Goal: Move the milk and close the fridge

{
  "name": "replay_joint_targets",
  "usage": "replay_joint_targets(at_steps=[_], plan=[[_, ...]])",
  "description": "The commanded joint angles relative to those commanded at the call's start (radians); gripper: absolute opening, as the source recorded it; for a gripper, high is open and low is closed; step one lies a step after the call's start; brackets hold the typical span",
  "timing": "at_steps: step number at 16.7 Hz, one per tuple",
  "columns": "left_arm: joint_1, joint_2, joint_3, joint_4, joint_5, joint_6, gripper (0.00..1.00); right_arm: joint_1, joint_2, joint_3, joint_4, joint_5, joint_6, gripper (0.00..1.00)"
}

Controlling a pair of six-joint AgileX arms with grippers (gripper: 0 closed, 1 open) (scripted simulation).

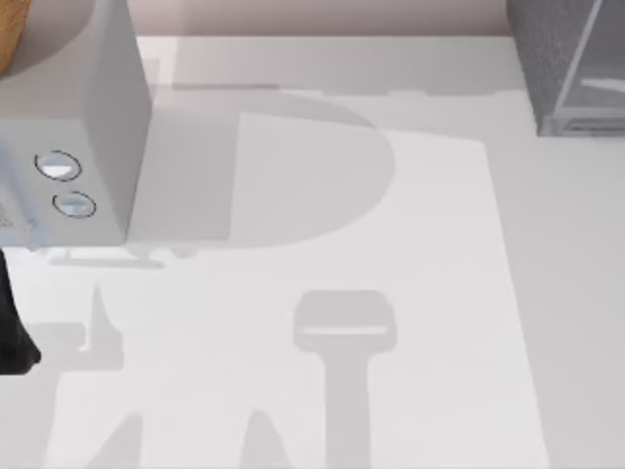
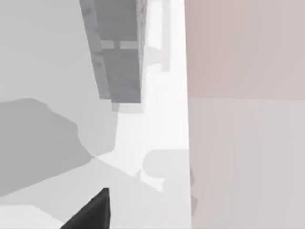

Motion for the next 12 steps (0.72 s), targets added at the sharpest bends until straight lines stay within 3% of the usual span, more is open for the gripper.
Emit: replay_joint_targets(at_steps=[6,12], plan=[[0.0,0.0,0.0,0.0,0.0,0.0,1.0,0.085,-0.003,-0.003,0.103,0.011,0.101,1.0],[0.0,0.0,0.0,0.0,0.0,0.0,1.0,0.353,-0.005,0.001,0.477,0.062,0.549,1.0]])
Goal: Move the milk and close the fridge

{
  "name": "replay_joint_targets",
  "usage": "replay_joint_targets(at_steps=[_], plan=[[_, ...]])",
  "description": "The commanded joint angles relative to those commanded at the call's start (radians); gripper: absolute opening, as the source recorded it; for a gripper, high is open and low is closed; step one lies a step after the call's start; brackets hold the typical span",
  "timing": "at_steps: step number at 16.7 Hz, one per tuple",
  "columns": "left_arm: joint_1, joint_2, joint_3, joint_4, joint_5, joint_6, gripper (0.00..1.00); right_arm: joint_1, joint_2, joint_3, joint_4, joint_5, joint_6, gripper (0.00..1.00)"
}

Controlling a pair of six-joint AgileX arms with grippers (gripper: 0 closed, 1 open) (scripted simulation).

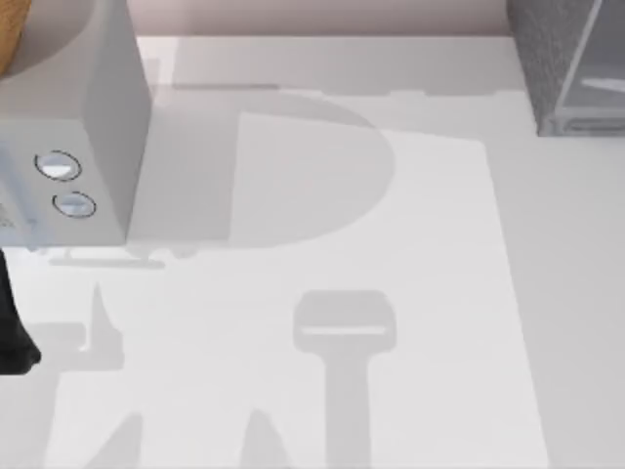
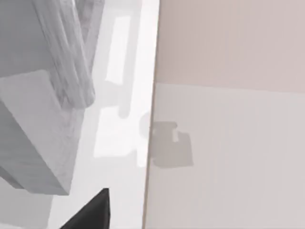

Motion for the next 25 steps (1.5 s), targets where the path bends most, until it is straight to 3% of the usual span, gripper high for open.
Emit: replay_joint_targets(at_steps=[5,9,12,19,25], plan=[[0.0,0.0,0.0,0.0,0.0,0.0,1.0,0.269,0.007,-0.011,0.369,0.069,0.483,1.0],[0.0,0.0,0.0,0.0,0.0,0.0,1.0,0.448,0.016,-0.026,0.602,0.119,0.75,1.0],[0.0,0.0,0.0,0.0,0.0,0.0,1.0,0.52,0.021,-0.032,0.689,0.139,0.839,1.0],[0.0,0.0,0.0,0.0,0.0,0.0,1.0,0.532,0.012,-0.036,0.711,0.149,0.854,1.0],[0.0,0.0,0.0,0.0,0.0,0.0,1.0,0.8,-0.041,-0.125,0.826,0.347,1.038,1.0]])
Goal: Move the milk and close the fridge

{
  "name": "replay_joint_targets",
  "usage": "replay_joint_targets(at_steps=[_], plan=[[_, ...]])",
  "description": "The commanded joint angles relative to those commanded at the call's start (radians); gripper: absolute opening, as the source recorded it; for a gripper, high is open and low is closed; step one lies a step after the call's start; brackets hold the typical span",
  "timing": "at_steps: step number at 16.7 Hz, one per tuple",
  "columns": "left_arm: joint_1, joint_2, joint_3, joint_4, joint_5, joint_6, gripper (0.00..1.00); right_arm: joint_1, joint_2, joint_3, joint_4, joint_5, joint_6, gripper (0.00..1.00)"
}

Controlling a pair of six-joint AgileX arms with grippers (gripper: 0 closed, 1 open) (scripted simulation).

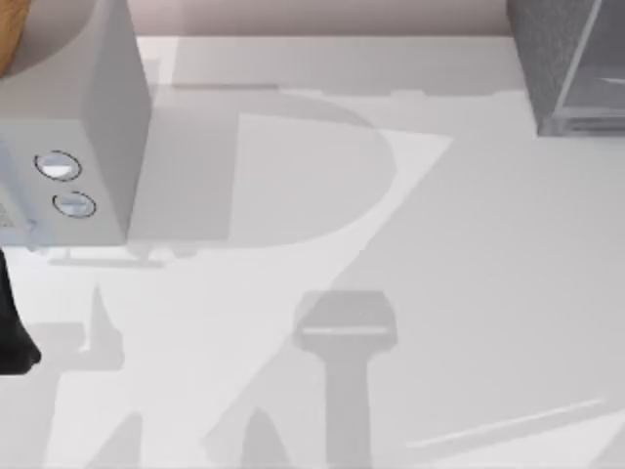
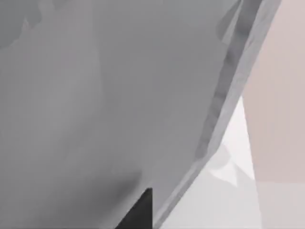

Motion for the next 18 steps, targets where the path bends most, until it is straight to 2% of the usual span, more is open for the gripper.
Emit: replay_joint_targets(at_steps=[5,8,11,18], plan=[[0.0,0.0,0.0,0.0,0.0,0.0,1.0,0.41,-0.029,-0.102,0.066,0.28,0.211,1.0],[0.0,0.0,0.0,0.0,0.0,0.0,1.0,0.566,-0.078,-0.165,0.138,0.432,0.354,1.0],[0.0,0.0,0.0,0.0,0.0,0.0,1.0,0.63,-0.142,-0.202,0.208,0.512,0.426,1.0],[0.0,0.0,0.0,0.0,0.0,0.0,1.0,0.618,-0.127,-0.191,0.206,0.523,0.425,1.0]])
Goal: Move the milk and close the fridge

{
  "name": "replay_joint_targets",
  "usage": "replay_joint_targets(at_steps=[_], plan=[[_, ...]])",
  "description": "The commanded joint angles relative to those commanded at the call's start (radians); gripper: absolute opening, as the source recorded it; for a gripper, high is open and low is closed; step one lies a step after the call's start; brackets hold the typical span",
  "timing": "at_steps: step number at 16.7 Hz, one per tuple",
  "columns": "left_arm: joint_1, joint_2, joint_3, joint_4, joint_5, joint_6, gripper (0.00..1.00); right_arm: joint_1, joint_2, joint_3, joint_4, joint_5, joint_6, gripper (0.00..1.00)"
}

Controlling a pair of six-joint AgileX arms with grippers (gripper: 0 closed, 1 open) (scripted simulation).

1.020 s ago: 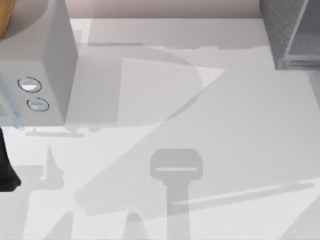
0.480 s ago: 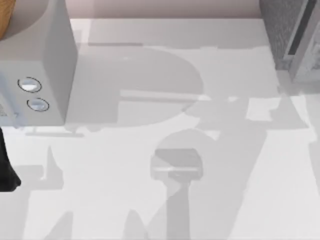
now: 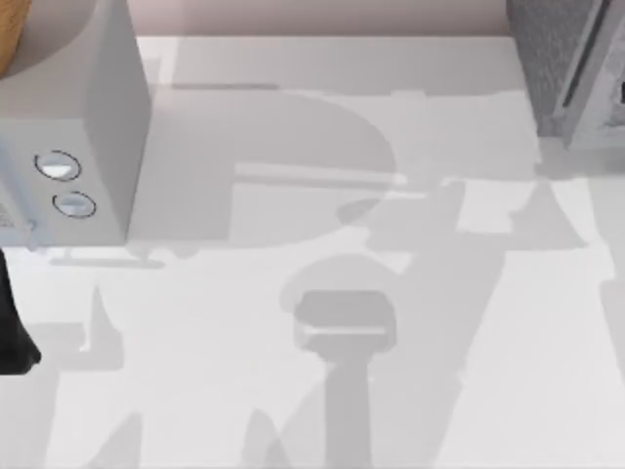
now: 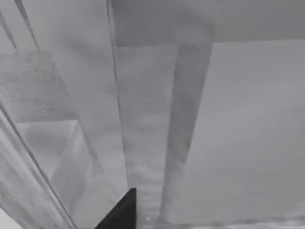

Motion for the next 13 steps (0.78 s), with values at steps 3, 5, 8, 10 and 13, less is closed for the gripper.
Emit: replay_joint_targets(at_steps=[3,5,8,10,13], plan=[[0.0,0.0,0.0,0.0,0.0,0.0,1.0,0.0,0.086,0.097,-0.021,0.004,-0.002,1.0],[0.0,0.0,0.0,0.0,0.0,0.0,1.0,0.001,0.158,0.197,-0.036,0.004,-0.002,1.0],[0.0,0.0,0.0,0.0,0.0,0.0,1.0,0.002,0.259,0.345,-0.059,0.003,0.002,1.0],[0.0,0.0,0.0,0.0,0.0,0.0,1.0,0.002,0.317,0.409,-0.076,0.005,0.003,1.0],[0.0,0.0,0.0,0.0,0.0,0.0,1.0,0.001,0.345,0.438,-0.088,0.006,0.003,1.0]])
